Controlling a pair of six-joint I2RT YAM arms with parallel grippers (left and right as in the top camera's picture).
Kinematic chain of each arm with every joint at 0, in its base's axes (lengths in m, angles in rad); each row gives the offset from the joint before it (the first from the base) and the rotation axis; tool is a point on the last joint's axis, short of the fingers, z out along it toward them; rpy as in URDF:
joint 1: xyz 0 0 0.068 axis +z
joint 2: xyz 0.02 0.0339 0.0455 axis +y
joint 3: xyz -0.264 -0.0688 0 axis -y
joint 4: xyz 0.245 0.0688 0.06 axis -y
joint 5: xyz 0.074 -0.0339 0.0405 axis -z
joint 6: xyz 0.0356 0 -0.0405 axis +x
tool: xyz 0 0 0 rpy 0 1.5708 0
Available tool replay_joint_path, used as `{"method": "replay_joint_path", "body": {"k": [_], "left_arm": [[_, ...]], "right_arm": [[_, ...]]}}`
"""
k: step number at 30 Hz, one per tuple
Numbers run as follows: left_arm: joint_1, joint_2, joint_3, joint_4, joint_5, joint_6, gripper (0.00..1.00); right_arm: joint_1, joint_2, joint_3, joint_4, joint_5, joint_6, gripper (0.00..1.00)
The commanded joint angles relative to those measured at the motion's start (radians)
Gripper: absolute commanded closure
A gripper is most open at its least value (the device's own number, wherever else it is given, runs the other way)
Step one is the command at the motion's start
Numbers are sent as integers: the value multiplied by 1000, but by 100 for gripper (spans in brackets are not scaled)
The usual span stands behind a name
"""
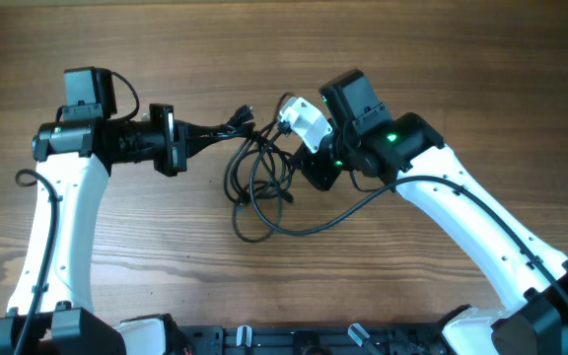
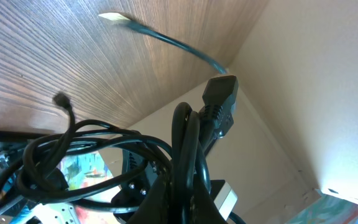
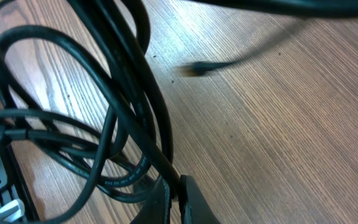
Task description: Untangle cables
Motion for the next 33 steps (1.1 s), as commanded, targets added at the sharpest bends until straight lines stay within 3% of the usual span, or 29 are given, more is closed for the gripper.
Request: {"method": "replay_joint_path", "body": {"k": [1,7,11,16,27,30,32,33], "left_arm": [[5,-4,2,-1,28,17,96],[5,-4,2,-2,-63,45,96],[5,-4,2,-47,-260,73,96],[5,-4,2,-69,-292,185,96],[5,-4,2,-81,-292,249,96],[5,-4,2,-81,-292,249,96],[5,-4,2,-81,-292,249,96],[5,-4,2,-81,-292,249,96]], "right_arm": [[-34,-17,-5,17,32,85,96],[-90,-102,-5,41,108,307,96],[-149,-185,-5,23,384,526,96],[-214,-269,-5,28,590,652,96],[-221,-320,-5,155,1306,644,96],[-223,-320,-5,249,1539,565,96],[-223,-320,-5,327,1538,450,96],[-223,-320,-5,339,1484,404,90]]}}
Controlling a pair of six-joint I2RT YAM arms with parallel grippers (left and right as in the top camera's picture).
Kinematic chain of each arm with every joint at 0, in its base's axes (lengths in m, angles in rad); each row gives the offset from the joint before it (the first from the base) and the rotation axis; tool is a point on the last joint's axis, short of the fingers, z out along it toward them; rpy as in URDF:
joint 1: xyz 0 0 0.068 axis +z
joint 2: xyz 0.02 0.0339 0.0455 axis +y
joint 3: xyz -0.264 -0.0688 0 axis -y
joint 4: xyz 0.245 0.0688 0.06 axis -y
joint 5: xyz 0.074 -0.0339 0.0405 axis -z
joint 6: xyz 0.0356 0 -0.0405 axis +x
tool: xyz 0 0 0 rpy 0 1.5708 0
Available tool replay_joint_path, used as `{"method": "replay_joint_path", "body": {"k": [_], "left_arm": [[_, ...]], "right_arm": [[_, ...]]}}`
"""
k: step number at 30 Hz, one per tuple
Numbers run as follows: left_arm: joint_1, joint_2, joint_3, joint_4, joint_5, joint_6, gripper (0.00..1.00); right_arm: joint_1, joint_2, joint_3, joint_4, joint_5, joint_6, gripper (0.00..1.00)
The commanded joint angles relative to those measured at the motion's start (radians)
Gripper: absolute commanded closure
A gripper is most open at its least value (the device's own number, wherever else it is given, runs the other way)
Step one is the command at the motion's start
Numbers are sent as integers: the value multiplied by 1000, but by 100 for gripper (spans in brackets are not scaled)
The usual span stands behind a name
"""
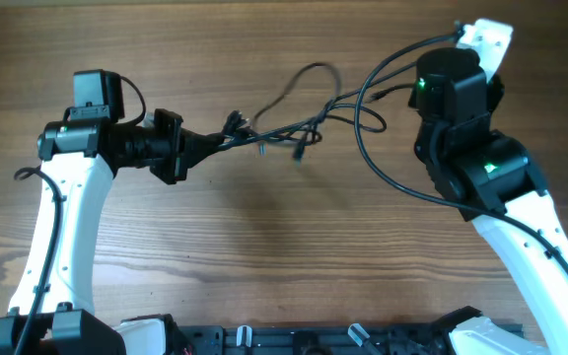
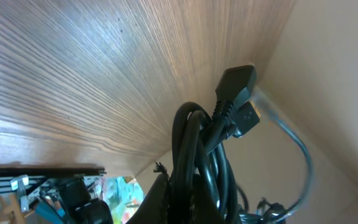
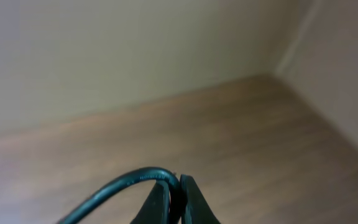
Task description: Untangle cables
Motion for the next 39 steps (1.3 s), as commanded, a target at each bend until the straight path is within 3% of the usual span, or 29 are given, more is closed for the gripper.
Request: {"method": "replay_joint_path", "body": {"k": [1,2,5,7,8,10,15,22,27,34,36,39], "left_arm": [[27,-4,1,-13,-132,47,96],[27,-4,1,-13,-132,47,96],[27,-4,1,-13,-130,50,96],[26,-4,1,-21,-129,55,96],[26,-4,1,-21,-129,61,96],[26,-4,1,-21,-129,73,96],[26,-4,1,-19,-122,73,96],[26,-4,1,191,82,48,96],[26,-4,1,270,92,-167,96],[26,-4,1,270,6,-674,96],[26,-4,1,279,6,-792,96],[26,-4,1,317,8,-802,96]], "right_arm": [[-48,-34,14,59,211,-176,80],[-48,-35,14,24,45,-225,64],[-54,-26,14,-101,-315,-201,46],[-68,-10,14,-153,-466,-162,21],[-72,-4,14,-172,-542,-154,13],[-73,-2,14,-201,-696,-158,7],[-73,6,14,-273,-1148,-181,8],[-39,103,14,-368,-1369,-180,15],[42,134,14,-339,-1382,-166,19],[71,136,14,-325,-1234,13,25],[101,146,14,-315,-1192,-10,25],[159,189,14,-299,-1176,-172,25]]}}
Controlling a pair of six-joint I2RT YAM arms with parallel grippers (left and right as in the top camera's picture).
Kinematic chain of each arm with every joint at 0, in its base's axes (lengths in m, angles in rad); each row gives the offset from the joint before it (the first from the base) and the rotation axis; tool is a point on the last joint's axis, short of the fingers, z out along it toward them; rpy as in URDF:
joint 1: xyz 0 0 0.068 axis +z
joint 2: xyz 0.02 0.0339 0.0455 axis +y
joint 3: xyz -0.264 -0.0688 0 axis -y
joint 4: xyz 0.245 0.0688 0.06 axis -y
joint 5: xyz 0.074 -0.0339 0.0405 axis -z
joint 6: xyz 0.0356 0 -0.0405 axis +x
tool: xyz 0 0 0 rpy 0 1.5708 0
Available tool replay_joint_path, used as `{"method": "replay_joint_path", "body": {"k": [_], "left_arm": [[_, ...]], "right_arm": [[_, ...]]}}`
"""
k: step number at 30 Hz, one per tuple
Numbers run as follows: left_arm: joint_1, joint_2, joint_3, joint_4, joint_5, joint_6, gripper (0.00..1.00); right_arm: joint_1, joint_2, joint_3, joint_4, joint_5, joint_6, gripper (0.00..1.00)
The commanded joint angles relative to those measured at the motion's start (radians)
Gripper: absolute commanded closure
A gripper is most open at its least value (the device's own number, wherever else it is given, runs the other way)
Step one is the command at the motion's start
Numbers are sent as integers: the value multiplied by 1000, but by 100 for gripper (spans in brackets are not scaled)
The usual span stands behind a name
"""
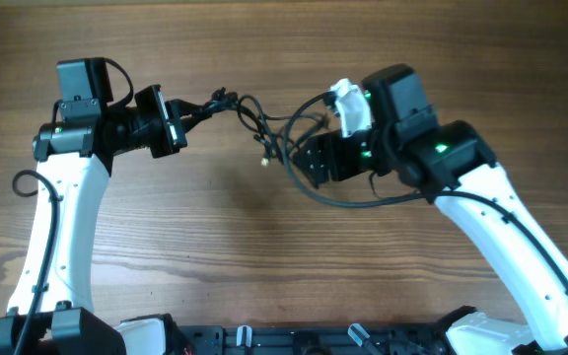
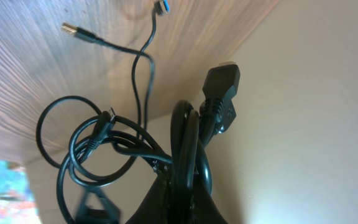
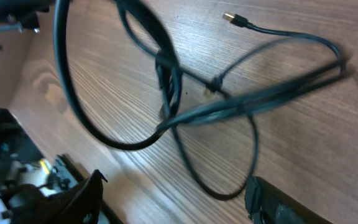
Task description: Untangle cables
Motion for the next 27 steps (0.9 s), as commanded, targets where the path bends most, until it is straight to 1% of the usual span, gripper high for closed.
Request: {"method": "replay_joint_path", "body": {"k": [1,4,7,9,10,11,12,15,16,19,20,24,26,27], "left_arm": [[4,-4,5,33,21,-132,96],[4,-4,5,32,24,-131,96],[4,-4,5,32,30,-130,96],[4,-4,5,32,33,-127,96],[4,-4,5,32,33,-127,96],[4,-4,5,33,33,-127,96],[4,-4,5,33,33,-127,96],[4,-4,5,33,33,-126,96],[4,-4,5,32,33,-119,96],[4,-4,4,29,32,-91,96],[4,-4,5,28,33,-77,96],[4,-4,5,28,31,-9,96],[4,-4,5,27,18,10,96],[4,-4,5,28,17,10,96]], "right_arm": [[58,62,11,13,65,-155,27],[67,117,11,30,102,-214,34],[67,154,11,79,106,-290,35],[67,162,11,109,108,-296,37],[67,162,11,121,108,-296,39],[67,162,11,128,108,-296,44],[67,165,11,132,108,-299,46],[67,192,9,119,108,-317,56],[67,200,9,107,108,-317,61],[67,204,9,74,122,-317,84],[66,201,9,68,148,-304,95],[6,149,9,26,188,-249,96],[-71,100,9,0,209,-227,96],[-136,68,9,-16,208,-219,96]]}}
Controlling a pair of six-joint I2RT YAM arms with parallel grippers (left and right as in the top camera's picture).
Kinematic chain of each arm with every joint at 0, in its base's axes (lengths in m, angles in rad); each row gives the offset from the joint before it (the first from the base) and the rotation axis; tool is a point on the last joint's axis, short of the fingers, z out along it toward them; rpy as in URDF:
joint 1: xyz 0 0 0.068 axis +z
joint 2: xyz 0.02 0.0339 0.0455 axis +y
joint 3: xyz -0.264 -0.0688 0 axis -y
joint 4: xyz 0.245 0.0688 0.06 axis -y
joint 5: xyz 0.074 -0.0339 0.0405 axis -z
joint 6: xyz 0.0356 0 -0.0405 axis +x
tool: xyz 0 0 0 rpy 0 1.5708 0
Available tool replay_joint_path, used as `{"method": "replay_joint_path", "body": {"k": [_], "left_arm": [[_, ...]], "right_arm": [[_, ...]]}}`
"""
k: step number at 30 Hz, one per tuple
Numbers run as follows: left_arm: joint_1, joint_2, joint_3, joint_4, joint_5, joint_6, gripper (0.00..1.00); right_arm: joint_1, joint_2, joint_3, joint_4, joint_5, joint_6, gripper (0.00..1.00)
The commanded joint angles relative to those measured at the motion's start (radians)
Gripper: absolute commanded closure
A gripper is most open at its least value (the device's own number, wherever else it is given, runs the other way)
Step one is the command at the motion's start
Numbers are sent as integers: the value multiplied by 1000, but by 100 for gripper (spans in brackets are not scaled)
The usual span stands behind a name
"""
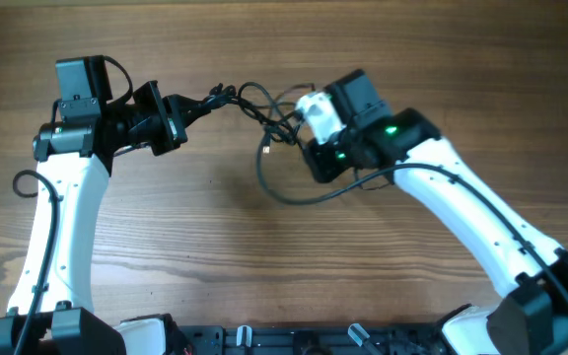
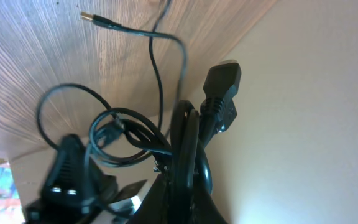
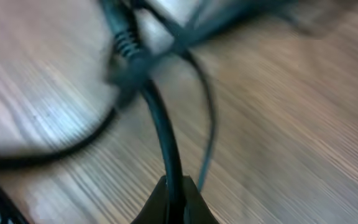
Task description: Untangle cables
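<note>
A tangle of black cables [image 1: 264,108] hangs between my two grippers, above the wooden table [image 1: 264,276]. At its left end my left gripper [image 1: 187,106] is shut on a folded bundle of thick cable [image 2: 185,134], whose black plug [image 2: 222,81] sticks out past the fingers. A thin cable with a USB plug [image 2: 89,17] trails from the bundle. My right gripper [image 3: 174,186] is shut on one thick black cable [image 3: 160,124]; in the overhead view that gripper [image 1: 306,150] sits at the tangle's right side. A loose loop [image 1: 284,195] sags below it.
The right arm's own black lead [image 1: 402,170] runs along that arm. A dark rail [image 1: 294,340] lies along the table's near edge. Light walls border the table in the left wrist view.
My right gripper was open beside the tangle; it is now shut on a thick black cable and sits further left. The left gripper still holds its bundle in the same place.
First both grippers were shut on cable, with the tangle bunched between them. Then the right gripper held its cable far to the right and the tangle was stretched out. Later it was open near the tangle, and now it grips a thick cable there.
</note>
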Motion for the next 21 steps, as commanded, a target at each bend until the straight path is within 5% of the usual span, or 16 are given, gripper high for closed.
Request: {"method": "replay_joint_path", "body": {"k": [1,5,9,11,13,14,18,21], "left_arm": [[4,-4,5,3,20,48,96],[4,-4,4,4,20,49,96],[4,-4,5,4,20,52,96],[3,-4,5,4,21,64,96],[3,-4,4,3,20,111,96],[3,-4,4,1,20,135,96],[-3,-4,4,-19,-13,225,96],[-49,-4,4,-151,-172,230,96]], "right_arm": [[-165,-113,9,-31,58,64,96],[-457,-166,9,-81,-44,129,96],[-548,-156,9,-134,-211,82,94],[-523,-154,9,-144,-285,19,79],[-488,-154,9,-142,-295,10,29],[-473,-154,9,-138,-295,10,22],[-424,-154,9,-124,-300,15,19],[-348,-154,9,-121,-354,19,23]]}}
